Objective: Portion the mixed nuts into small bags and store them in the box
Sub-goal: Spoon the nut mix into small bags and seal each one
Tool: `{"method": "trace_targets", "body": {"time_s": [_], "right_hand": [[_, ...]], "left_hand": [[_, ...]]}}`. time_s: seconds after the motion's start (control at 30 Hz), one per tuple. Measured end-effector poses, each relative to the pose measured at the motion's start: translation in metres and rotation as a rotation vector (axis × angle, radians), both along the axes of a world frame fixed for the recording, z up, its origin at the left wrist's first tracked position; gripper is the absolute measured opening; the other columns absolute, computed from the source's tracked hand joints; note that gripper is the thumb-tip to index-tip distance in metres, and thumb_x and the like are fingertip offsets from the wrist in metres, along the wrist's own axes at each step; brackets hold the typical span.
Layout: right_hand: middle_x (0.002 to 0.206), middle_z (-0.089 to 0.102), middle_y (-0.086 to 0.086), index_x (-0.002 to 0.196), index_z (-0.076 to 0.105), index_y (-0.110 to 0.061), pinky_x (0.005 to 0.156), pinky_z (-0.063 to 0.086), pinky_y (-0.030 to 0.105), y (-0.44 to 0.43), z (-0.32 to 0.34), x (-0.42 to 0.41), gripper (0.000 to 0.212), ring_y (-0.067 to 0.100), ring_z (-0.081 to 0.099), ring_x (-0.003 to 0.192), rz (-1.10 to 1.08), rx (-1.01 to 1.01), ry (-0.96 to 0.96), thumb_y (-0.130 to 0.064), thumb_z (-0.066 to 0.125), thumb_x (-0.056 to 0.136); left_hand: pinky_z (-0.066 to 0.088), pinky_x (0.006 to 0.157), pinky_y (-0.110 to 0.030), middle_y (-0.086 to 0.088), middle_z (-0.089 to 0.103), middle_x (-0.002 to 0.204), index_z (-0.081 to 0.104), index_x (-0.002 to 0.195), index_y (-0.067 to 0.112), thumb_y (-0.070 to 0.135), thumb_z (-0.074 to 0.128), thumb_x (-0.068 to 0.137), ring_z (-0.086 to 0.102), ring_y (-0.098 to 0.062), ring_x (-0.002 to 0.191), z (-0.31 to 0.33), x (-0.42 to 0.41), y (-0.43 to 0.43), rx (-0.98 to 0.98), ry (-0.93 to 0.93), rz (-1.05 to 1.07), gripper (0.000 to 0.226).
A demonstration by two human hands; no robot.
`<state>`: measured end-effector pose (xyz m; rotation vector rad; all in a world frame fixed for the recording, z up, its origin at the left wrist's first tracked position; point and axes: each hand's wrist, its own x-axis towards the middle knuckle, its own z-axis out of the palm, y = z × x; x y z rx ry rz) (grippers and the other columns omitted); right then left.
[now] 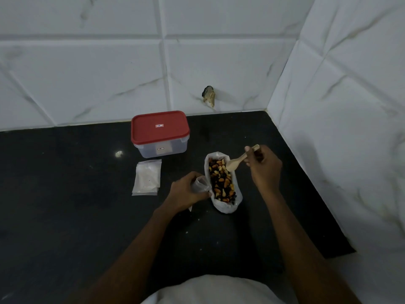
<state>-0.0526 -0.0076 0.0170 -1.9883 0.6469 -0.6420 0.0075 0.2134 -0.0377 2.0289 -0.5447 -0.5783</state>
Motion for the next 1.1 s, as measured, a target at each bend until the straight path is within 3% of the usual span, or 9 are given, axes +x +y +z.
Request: {"method": "trace_targets", "body": {"time_s": [0.23,0.5,0.77,1.1], "right_hand": [[0.076,0.068,-0.002,0.083,0.059,-0.025,0.071,0.059,0.042,0.001,-0.012,-0.017,0.013,0.012,0.068,0.072,-0.005,-0.056,0.064,-0.029,0.062,0.095],[0.075,0.059,-0.004,0.088,0.057,-0.019,0.058,0.045,0.017,0.004,-0.014,-0.023,0.011,0.008,0.06,0.068,0.039,-0.242,0.194,-0.025,0.058,0.098],[0.078,0.065,-0.001,0.09,0.061,-0.016,0.069,0.057,0.035,0.001,-0.026,-0.028,0.013,0.011,0.066,0.072,-0.028,-0.102,0.209,-0.027,0.059,0.097],[0.077,0.067,0.0,0.084,0.059,-0.019,0.067,0.058,0.036,0.013,-0.043,-0.035,0.014,0.013,0.068,0.071,-0.131,0.005,0.104,-0.026,0.062,0.096]], "left_hand": [[0.048,0.096,-0.032,0.007,0.059,0.117,0.053,0.118,0.03,0.036,0.08,0.075,0.055,-0.008,0.108,0.001,0.001,0.003,0.176,-0.053,-0.146,0.051],[0.048,0.093,-0.031,0.009,0.055,0.115,0.053,0.114,0.034,0.039,0.079,0.075,0.054,-0.009,0.108,-0.002,-0.001,0.001,0.239,-0.07,-0.214,0.047],[0.049,0.095,-0.034,0.008,0.053,0.117,0.053,0.117,0.031,0.034,0.079,0.076,0.052,-0.011,0.11,-0.001,-0.006,-0.002,0.208,-0.055,-0.229,0.049],[0.047,0.092,-0.029,0.009,0.053,0.116,0.053,0.118,0.027,0.03,0.079,0.077,0.053,-0.01,0.109,-0.002,-0.007,-0.004,0.175,-0.021,-0.221,0.049]]}}
